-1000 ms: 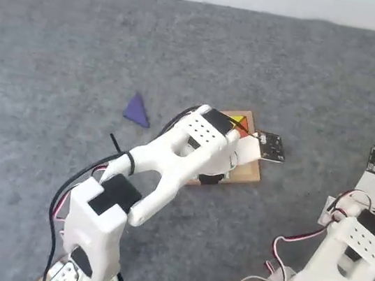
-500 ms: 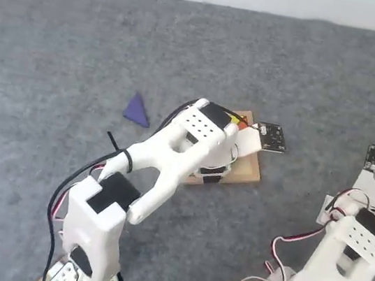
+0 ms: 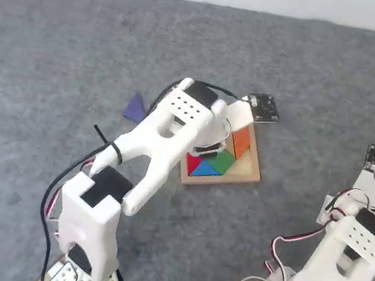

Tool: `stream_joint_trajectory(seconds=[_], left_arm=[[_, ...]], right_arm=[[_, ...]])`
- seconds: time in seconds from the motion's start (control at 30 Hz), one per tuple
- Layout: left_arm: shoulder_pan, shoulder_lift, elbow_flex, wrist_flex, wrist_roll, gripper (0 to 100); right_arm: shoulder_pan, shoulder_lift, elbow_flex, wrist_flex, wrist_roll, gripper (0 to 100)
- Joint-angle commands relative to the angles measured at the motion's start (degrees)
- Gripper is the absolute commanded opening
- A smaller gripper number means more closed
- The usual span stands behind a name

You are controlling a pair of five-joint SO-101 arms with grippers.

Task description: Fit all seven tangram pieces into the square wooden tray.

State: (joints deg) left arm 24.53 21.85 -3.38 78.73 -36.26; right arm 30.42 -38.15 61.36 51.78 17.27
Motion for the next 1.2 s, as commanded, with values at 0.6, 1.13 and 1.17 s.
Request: stream_joint_trajectory(seconds=[0.6,1.13,1.17], left_arm=[[-32.44,19.43,-27.74,6.95,36.04,16],[-32.62,39.56,-50.86,18.20,36.92,22],[-32.53,40.44,-52.35,19.60,36.84,22]], right_arm=[[-9.19,-1.71,2.02,-4.97,0.88,1.2],[-10.24,-1.71,2.81,-5.05,0.97,1.2],[-10.24,-1.71,2.81,-5.05,0.97,1.2]])
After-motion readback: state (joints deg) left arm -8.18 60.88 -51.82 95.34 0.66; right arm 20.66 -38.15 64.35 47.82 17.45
